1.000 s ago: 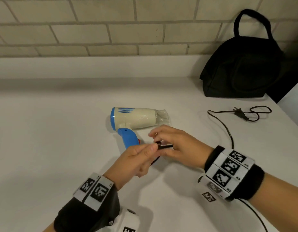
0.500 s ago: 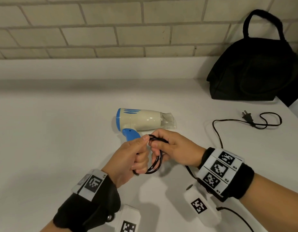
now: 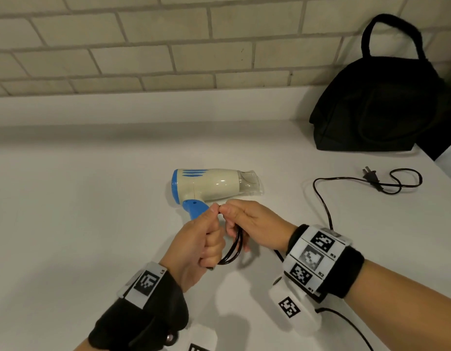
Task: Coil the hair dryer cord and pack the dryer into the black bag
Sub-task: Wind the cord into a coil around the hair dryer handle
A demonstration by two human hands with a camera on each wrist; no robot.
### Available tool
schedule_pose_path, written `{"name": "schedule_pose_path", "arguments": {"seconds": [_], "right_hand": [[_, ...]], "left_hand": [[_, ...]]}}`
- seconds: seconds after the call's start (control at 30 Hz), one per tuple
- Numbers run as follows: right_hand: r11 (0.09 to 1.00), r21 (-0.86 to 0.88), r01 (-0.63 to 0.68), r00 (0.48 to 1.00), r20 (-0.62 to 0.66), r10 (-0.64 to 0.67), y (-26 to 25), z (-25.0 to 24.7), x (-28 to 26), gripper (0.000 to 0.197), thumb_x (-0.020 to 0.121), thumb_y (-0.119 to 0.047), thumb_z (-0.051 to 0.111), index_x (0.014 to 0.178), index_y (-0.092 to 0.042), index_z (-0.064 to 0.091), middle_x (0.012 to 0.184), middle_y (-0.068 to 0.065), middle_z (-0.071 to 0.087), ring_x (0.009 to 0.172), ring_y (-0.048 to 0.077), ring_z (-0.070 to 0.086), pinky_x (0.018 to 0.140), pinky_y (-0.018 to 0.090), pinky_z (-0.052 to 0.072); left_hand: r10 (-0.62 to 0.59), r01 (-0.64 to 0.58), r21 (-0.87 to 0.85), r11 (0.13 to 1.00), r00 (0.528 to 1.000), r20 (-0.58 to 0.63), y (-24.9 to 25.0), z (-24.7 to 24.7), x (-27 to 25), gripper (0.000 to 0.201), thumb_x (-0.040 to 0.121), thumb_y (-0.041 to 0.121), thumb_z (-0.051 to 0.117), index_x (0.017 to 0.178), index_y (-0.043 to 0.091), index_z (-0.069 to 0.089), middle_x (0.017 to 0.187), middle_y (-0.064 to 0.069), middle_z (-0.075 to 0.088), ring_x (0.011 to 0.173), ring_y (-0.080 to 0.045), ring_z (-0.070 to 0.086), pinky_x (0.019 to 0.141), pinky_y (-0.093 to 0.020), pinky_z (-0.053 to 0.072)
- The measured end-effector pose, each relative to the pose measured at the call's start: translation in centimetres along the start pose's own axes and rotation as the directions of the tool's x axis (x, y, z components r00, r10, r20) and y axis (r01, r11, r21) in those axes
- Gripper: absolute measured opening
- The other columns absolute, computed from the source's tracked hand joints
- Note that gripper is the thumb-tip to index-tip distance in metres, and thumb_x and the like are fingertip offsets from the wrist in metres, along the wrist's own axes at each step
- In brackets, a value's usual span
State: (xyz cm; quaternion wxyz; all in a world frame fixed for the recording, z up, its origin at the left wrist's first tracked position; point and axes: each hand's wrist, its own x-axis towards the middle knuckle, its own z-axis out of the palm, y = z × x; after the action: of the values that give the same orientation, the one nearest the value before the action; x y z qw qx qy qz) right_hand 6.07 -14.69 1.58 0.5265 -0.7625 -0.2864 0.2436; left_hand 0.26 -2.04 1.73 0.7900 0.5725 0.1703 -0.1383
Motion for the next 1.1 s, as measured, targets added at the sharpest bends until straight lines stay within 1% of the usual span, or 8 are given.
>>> {"name": "schedule_pose_path", "arguments": {"seconds": [0.23,0.43,0.53,0.67,0.77,0.83,0.97,1.1], "right_hand": [[0.704,-0.707,-0.061,0.988,0.059,0.146,1.0,-5.5,-4.0,0.030,0.087,-0.051,0.042,0.109,-0.032,0.050,0.049,-0.015,0.050,0.050,-0.003,0.050,0.061,0.020,0.038],[0.671,-0.742,0.022,0.940,-0.213,-0.266,2.3,-6.2,-6.0,0.037,0.087,-0.040,0.036,0.119,-0.035,0.054,0.084,-0.005,0.071,0.070,0.010,0.064,0.058,0.031,0.053],[0.502,-0.859,-0.097,0.958,-0.218,-0.188,2.2,-4.3,-4.4,0.032,0.090,-0.024,0.046,0.120,-0.023,0.055,0.078,0.007,0.068,0.065,0.032,0.065,0.049,0.032,0.043],[0.291,-0.953,-0.086,0.990,-0.114,-0.081,-0.2,-1.0,-2.8,0.020,0.083,-0.010,0.056,0.102,-0.014,0.056,0.072,0.004,0.064,0.058,0.031,0.061,0.040,0.024,0.017],[0.385,-0.923,-0.016,0.995,-0.053,-0.085,-1.8,0.7,-3.0,0.014,0.073,-0.003,0.040,0.064,-0.012,0.044,0.044,-0.002,0.024,0.031,0.010,0.013,0.041,0.022,-0.003],[0.438,-0.896,0.076,0.981,-0.011,-0.193,-1.9,0.5,-3.4,0.020,0.067,-0.011,0.038,0.062,-0.019,0.020,0.054,-0.006,-0.007,0.044,0.010,-0.013,0.042,0.019,-0.010],[0.466,-0.877,0.114,0.992,0.074,-0.103,-2.1,0.3,-4.9,0.015,0.074,-0.014,0.060,0.064,-0.015,0.049,0.050,-0.003,0.051,0.035,0.017,0.040,0.031,0.024,0.023],[0.648,-0.757,0.077,0.994,0.008,-0.109,-2.6,-0.8,-5.6,0.044,0.078,-0.046,0.028,0.080,-0.020,0.064,0.074,-0.002,0.070,0.061,0.022,0.064,0.047,0.034,0.049]], "left_hand": [[0.027,-0.094,-0.353,0.931,0.982,-0.189,1.2,-2.8,0.3,0.057,0.093,0.037,0.034,0.039,0.023,0.026,0.030,0.010,0.023,0.029,-0.006,0.008,0.031,-0.017,0.005],[0.083,-0.196,-0.366,0.910,0.949,-0.303,1.0,-2.7,0.5,0.058,0.093,0.041,0.035,0.038,0.022,0.028,0.031,0.006,0.024,0.025,-0.005,0.019,0.040,-0.016,0.026],[0.214,-0.298,-0.230,0.927,0.920,-0.330,1.4,-0.3,0.2,0.056,0.092,0.041,0.036,0.040,0.024,0.030,0.038,0.009,0.023,0.033,-0.006,0.018,0.049,-0.021,0.025],[0.500,-0.470,0.208,0.858,0.857,-0.126,1.3,3.0,-0.7,0.040,0.086,0.049,0.030,0.056,0.023,0.033,0.043,0.010,0.033,0.042,-0.004,0.027,0.044,-0.018,0.029],[0.586,-0.547,0.415,0.727,0.809,0.040,0.7,3.8,-1.0,0.032,0.079,0.048,0.028,0.068,0.020,0.037,0.056,0.011,0.037,0.049,-0.001,0.037,0.050,-0.010,0.035],[0.600,-0.573,0.472,0.670,0.793,0.110,0.5,3.7,-0.9,0.040,0.079,0.051,0.028,0.077,0.012,0.041,0.064,0.006,0.039,0.055,-0.001,0.038,0.053,-0.014,0.038],[0.543,-0.544,0.531,0.650,0.821,0.176,-0.1,3.3,-0.6,0.052,0.084,0.053,0.027,0.086,0.003,0.042,0.067,0.002,0.042,0.059,-0.005,0.041,0.061,-0.029,0.045],[0.546,-0.592,0.574,0.566,0.791,0.276,-0.8,3.0,-0.2,0.035,0.088,0.049,0.029,0.068,0.021,0.036,0.057,0.010,0.041,0.053,-0.001,0.042,0.054,-0.013,0.037]]}}
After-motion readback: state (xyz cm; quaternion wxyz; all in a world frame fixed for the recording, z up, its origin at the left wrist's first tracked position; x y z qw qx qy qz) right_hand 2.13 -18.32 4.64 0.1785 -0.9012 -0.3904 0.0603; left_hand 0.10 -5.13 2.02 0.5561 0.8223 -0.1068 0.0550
